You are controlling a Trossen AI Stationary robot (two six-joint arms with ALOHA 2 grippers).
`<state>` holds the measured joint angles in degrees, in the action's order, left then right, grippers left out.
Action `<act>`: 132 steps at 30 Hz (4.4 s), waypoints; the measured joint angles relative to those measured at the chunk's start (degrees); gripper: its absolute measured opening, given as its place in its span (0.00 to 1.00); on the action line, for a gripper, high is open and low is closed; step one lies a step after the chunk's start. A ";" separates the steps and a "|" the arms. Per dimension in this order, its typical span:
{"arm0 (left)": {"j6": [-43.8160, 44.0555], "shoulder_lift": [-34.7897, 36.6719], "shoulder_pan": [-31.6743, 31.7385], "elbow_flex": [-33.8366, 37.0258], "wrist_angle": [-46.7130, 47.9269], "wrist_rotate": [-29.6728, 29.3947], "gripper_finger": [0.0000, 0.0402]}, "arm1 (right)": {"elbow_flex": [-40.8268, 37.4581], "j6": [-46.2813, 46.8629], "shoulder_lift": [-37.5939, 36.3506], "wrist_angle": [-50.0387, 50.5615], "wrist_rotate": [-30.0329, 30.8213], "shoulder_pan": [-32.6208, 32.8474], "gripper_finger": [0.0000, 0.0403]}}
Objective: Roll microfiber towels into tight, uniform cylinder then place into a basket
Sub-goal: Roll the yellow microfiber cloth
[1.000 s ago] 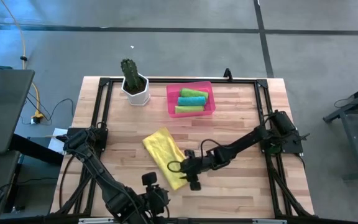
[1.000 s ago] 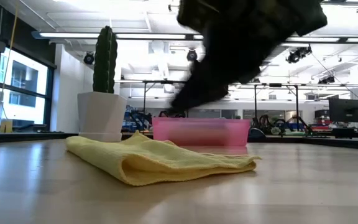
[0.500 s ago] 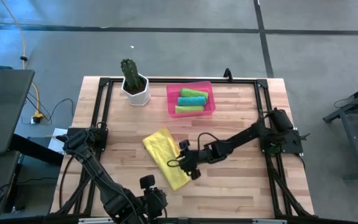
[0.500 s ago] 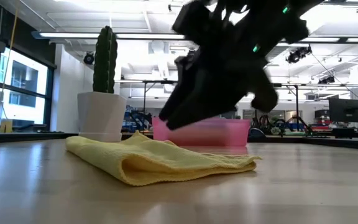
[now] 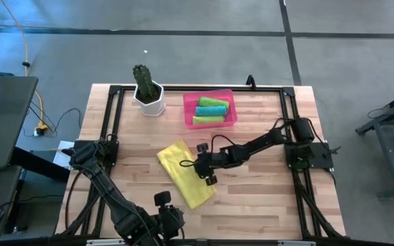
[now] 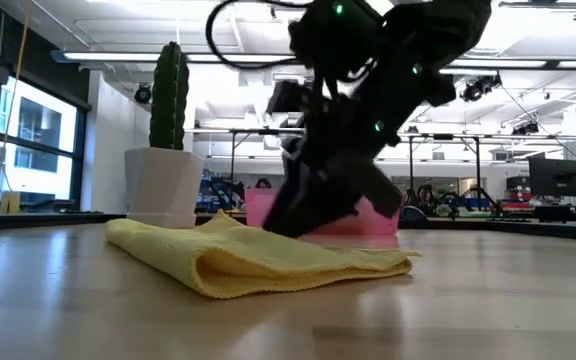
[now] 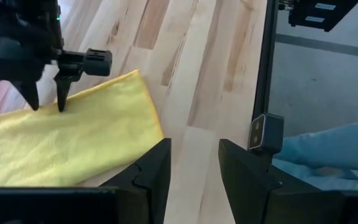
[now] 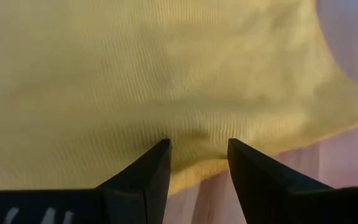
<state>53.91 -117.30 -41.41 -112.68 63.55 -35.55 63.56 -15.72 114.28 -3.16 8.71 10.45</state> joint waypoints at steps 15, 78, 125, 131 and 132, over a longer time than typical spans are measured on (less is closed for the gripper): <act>-0.06 0.00 0.00 0.00 -0.20 -0.02 0.31 | 0.02 0.27 -0.86 8.08 7.74 -0.03 0.38; -0.54 -0.04 0.19 0.02 -0.48 1.21 0.31 | 1.70 38.89 -17.12 36.85 -12.67 4.52 0.38; -16.03 -0.04 13.48 3.63 -1.95 -4.38 0.31 | -49.93 51.66 -53.20 -0.77 12.12 19.18 0.38; -29.74 -0.11 18.16 9.87 -10.18 3.45 0.31 | -51.27 43.62 -53.20 0.84 12.11 19.18 0.38; -32.46 -0.13 18.76 10.95 -13.18 6.36 0.31 | -51.33 42.07 -53.20 1.06 12.12 19.18 0.38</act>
<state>21.45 -117.43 -22.65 -101.73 50.37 -29.18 12.23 26.36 61.08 -2.10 20.83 29.63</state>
